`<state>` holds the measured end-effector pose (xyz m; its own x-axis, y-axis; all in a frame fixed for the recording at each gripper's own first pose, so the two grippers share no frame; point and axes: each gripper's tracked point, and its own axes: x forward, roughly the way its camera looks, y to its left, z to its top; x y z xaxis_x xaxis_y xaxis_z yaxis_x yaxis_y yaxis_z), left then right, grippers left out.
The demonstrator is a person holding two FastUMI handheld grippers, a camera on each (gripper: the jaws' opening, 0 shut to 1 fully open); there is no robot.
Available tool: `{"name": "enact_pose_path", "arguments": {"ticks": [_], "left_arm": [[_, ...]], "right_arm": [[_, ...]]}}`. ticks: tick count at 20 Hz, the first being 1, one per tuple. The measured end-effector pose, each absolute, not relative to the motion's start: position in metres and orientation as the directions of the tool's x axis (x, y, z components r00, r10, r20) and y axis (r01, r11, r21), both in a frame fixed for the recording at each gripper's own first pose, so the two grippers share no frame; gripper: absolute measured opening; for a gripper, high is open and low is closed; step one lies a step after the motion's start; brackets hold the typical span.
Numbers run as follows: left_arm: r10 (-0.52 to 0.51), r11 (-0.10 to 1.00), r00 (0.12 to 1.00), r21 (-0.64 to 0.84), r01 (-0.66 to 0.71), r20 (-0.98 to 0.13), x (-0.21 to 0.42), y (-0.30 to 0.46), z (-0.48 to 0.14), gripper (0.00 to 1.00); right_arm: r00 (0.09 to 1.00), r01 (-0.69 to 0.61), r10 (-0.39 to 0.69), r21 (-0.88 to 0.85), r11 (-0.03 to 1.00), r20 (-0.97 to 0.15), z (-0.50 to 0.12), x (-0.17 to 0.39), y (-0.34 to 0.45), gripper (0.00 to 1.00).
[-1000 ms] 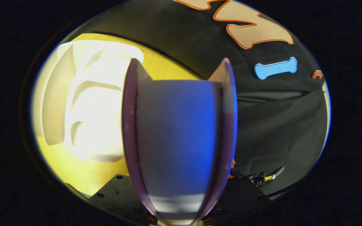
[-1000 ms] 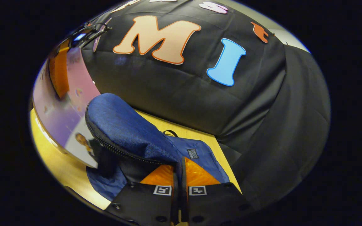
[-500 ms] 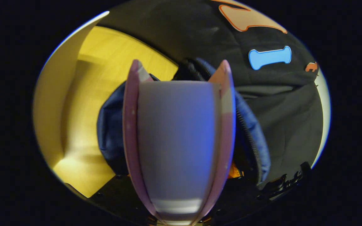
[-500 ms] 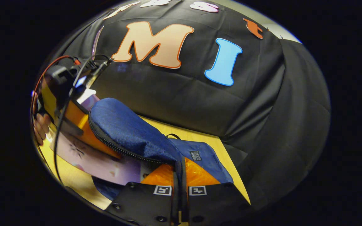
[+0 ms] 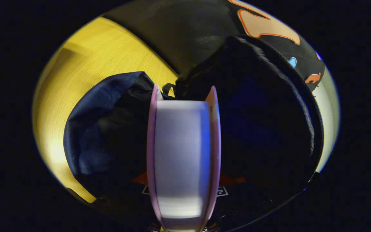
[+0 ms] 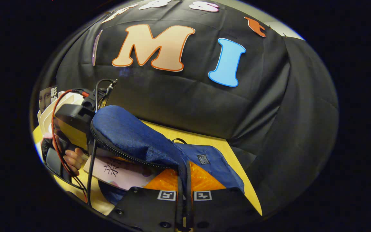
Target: Open the schoolbag, grab two books from the bookshelf and put them into the schoolbag.
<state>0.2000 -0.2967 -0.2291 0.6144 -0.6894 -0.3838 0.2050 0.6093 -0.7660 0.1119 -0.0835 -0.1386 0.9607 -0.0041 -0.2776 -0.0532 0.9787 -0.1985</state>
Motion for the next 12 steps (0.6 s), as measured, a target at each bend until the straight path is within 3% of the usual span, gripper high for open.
{"name": "enact_pose_path", "arguments": {"ticks": [7,12], "left_arm": [[-0.676,0.571,0.632,-0.812,0.125,-0.378,0.219,-0.290,-0.255,0.41],[-0.609,0.657,0.656,-0.747,0.101,-0.446,0.207,-0.272,-0.262,0.58]], "right_arm": [[0.956,-0.067,-0.003,-0.229,0.971,-0.294,-0.149,0.112,-0.081,0.07],[0.954,-0.063,-0.008,-0.226,0.972,-0.301,-0.152,0.113,-0.084,0.07]]}}
